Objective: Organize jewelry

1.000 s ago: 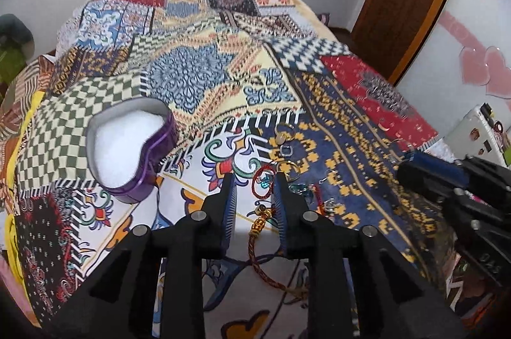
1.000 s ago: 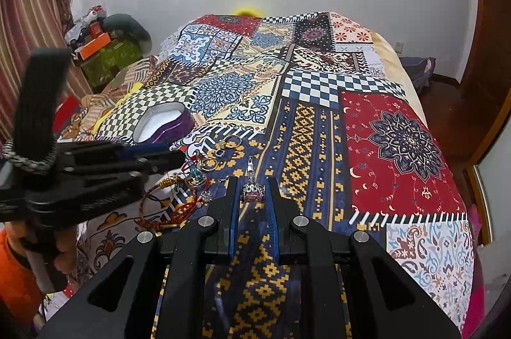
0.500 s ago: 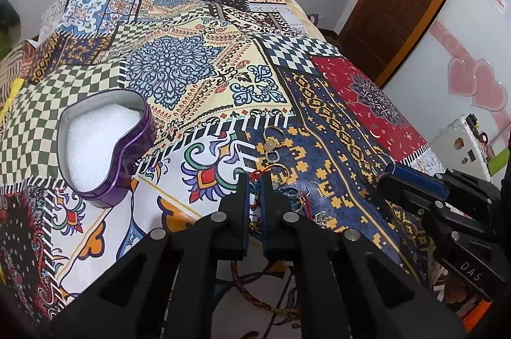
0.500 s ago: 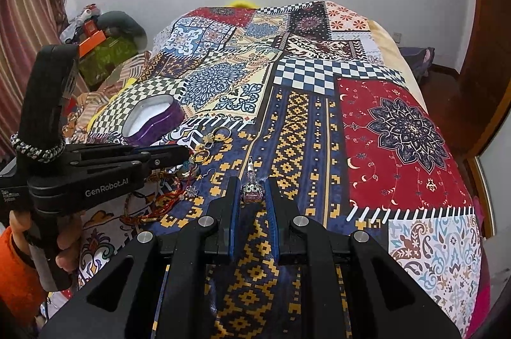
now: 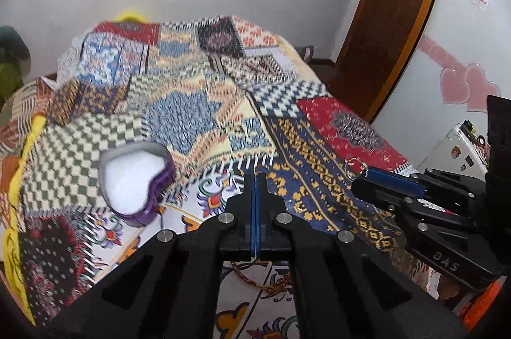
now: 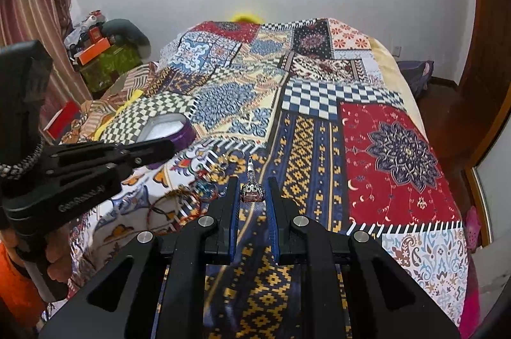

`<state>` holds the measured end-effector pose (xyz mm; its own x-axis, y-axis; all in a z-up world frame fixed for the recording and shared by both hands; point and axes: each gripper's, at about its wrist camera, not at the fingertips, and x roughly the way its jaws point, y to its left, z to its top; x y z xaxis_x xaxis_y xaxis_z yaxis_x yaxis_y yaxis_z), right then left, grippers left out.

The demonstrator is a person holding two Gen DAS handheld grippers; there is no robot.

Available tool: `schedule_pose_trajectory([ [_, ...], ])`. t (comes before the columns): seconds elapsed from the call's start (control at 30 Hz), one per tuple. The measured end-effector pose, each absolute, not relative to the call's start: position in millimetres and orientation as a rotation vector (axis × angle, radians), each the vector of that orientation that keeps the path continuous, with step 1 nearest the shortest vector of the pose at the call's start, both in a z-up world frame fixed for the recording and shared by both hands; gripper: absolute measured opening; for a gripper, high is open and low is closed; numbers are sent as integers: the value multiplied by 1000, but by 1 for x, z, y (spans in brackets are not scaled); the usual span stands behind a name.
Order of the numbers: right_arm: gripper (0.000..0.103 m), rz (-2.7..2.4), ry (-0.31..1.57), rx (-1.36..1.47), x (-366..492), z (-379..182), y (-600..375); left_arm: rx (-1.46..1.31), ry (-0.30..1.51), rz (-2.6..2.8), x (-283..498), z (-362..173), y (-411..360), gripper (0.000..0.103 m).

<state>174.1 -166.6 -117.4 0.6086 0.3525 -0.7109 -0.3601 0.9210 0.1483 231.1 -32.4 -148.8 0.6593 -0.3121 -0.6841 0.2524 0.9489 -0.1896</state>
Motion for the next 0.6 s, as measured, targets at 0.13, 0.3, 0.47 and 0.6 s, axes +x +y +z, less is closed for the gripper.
schedule_pose_trajectory([
  [0.13, 14, 410, 804, -3, 170, -111, -165, -18, 826, -294, 233, -154, -33, 4],
  [0.3, 14, 399, 817, -4, 167, -114, -168, -8, 912, -260, 245, -180, -31, 34],
  [0.47, 14, 386, 837, -6, 169, -120, -172, -15, 966, -269, 253, -201, -34, 34],
  [0.6, 14, 384, 845, -2, 172, -124, -176, -9, 982, -290, 257, -210, -39, 34],
])
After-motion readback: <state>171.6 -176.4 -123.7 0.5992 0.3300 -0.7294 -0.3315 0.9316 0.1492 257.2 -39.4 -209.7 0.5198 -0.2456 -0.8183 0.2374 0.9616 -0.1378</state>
